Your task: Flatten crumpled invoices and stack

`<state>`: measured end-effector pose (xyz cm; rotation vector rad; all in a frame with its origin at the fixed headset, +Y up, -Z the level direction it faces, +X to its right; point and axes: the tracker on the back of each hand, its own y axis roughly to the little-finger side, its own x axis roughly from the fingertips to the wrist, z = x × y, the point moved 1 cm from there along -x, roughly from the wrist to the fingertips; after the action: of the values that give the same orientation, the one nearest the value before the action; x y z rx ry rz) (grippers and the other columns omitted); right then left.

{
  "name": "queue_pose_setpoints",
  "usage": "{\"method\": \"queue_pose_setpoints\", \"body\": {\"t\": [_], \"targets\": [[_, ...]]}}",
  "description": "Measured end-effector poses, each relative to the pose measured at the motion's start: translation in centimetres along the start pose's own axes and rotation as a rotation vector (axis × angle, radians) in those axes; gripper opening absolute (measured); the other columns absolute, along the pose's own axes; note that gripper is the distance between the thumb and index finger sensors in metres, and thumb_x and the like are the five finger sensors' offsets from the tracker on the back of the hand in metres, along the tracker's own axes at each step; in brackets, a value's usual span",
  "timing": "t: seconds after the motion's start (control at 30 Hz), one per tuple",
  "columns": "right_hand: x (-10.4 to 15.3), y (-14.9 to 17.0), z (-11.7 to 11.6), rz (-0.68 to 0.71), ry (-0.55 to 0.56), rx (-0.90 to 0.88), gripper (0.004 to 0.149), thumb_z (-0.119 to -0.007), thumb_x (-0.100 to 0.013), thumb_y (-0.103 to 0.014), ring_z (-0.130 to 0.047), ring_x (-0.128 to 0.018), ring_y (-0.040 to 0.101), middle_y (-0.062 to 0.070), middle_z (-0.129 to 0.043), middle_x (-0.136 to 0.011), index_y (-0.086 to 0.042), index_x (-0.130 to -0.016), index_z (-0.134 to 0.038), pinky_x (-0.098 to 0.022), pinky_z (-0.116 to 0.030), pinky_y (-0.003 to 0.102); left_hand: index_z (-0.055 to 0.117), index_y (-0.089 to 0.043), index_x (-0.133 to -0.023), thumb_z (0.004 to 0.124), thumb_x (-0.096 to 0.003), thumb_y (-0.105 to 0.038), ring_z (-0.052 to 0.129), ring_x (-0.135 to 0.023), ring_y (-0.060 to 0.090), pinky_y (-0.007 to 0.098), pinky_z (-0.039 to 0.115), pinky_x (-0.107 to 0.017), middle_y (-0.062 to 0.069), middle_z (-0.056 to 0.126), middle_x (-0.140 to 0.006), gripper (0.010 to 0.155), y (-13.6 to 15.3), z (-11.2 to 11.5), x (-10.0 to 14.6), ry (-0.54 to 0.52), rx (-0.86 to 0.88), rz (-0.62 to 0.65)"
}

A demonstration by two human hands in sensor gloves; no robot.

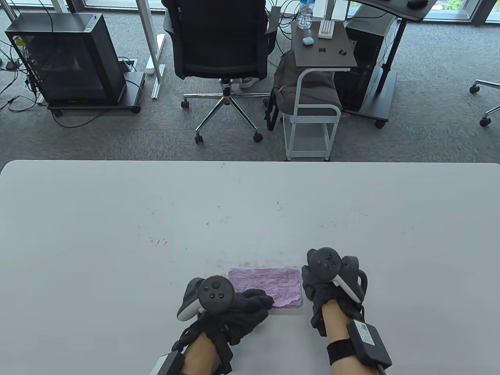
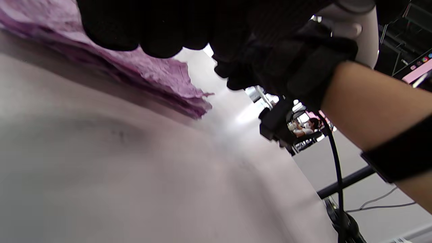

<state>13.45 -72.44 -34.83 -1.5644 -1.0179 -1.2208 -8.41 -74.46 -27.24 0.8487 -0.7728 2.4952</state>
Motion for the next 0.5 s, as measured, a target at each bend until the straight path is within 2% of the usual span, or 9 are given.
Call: {"method": "queue_pose_setpoints", "body": {"t": [0.1, 0.2, 0.37, 0.5], "targets": [[-2.0, -3.8, -0.7, 0.203, -0.146, 0.190, 0.052, -0.070, -0.056, -0.028, -0.074, -0.088, 0.040, 0.023, -0.061, -0.105, -0.015, -0.102, -0.051, -0.058, -0.075, 0.053, 0.071, -0.007, -0.107, 0.072, -0.0607, -0.030, 0.062, -0.103, 0.050, 0.061, 0.066, -0.067, 0.018, 0.054, -0.112, 0.052, 0.1, 1.4, -0.9, 0.137, -0.033, -0.025], [-3.1, -6.5, -2.2, 0.302, -0.153, 0.238, 0.049, -0.070, -0.055, -0.027, -0.079, -0.086, 0.035, 0.018, -0.067, -0.103, -0.018, -0.101, -0.054, -0.058, -0.076, 0.050, 0.071, -0.007, -0.107, 0.072, -0.0608, -0.030, 0.060, -0.105, 0.050, 0.062, 0.064, -0.068, 0.017, 0.053, -0.113, 0.052, 0.4, 1.9, -1.2, 0.178, -0.054, -0.054], [-4.5, -8.2, -5.4, 0.308, -0.279, 0.227, 0.049, -0.068, -0.056, -0.026, -0.075, -0.090, 0.036, 0.017, -0.063, -0.106, -0.018, -0.102, -0.051, -0.061, -0.071, 0.053, 0.070, -0.007, -0.108, 0.071, -0.0610, -0.030, 0.055, -0.107, 0.052, 0.063, 0.063, -0.068, 0.018, 0.052, -0.113, 0.052, 0.7, 2.0, -1.1, 0.200, -0.087, -0.091], [-4.4, -8.3, -6.4, 0.317, -0.275, 0.236, 0.048, -0.068, -0.056, -0.026, -0.076, -0.089, 0.035, 0.017, -0.065, -0.105, -0.019, -0.101, -0.052, -0.060, -0.072, 0.052, 0.069, -0.006, -0.108, 0.071, -0.0610, -0.030, 0.052, -0.107, 0.053, 0.063, 0.062, -0.069, 0.018, 0.049, -0.114, 0.053, 0.8, 2.0, -1.2, 0.202, -0.107, -0.108]]}}
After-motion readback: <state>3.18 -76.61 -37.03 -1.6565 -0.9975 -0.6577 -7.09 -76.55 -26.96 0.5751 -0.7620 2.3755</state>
